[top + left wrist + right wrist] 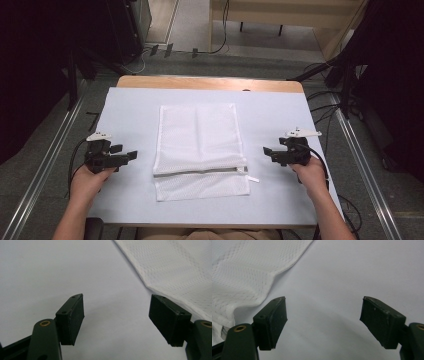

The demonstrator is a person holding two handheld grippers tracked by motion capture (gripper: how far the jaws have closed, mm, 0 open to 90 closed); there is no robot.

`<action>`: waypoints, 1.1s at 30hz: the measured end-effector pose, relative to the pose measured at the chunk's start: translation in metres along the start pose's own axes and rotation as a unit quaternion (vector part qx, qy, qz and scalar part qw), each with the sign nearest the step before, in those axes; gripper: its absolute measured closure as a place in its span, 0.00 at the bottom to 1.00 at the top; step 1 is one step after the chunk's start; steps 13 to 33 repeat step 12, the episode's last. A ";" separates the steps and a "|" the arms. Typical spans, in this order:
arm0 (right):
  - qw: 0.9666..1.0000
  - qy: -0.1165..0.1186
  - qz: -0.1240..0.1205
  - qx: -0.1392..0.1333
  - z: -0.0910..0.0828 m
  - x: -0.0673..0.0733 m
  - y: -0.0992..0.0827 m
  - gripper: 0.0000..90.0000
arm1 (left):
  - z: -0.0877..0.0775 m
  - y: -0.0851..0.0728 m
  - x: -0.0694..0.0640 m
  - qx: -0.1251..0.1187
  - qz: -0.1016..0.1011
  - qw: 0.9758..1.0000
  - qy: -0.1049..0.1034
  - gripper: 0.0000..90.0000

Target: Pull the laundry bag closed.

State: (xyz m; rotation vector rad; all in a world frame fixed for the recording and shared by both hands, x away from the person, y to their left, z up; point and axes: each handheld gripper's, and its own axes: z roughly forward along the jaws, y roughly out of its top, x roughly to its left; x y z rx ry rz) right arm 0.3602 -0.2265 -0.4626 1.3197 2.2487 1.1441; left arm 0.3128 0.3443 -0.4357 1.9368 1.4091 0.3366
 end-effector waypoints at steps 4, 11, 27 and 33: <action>1.000 0.000 -0.001 0.003 0.001 0.000 0.000 0.25 | 0.001 0.000 0.000 0.003 -0.001 1.000 -0.001 0.32; 1.000 -0.002 -0.004 0.004 0.001 0.000 -0.001 0.24 | 0.004 -0.001 -0.001 0.012 0.002 1.000 0.008 0.30; 1.000 -0.001 -0.003 0.005 0.001 0.000 -0.001 0.24 | 0.006 -0.001 -0.002 0.013 0.000 1.000 0.011 0.29; 1.000 -0.001 -0.003 0.005 0.001 0.000 -0.001 0.24 | 0.006 -0.001 -0.002 0.013 0.000 1.000 0.011 0.29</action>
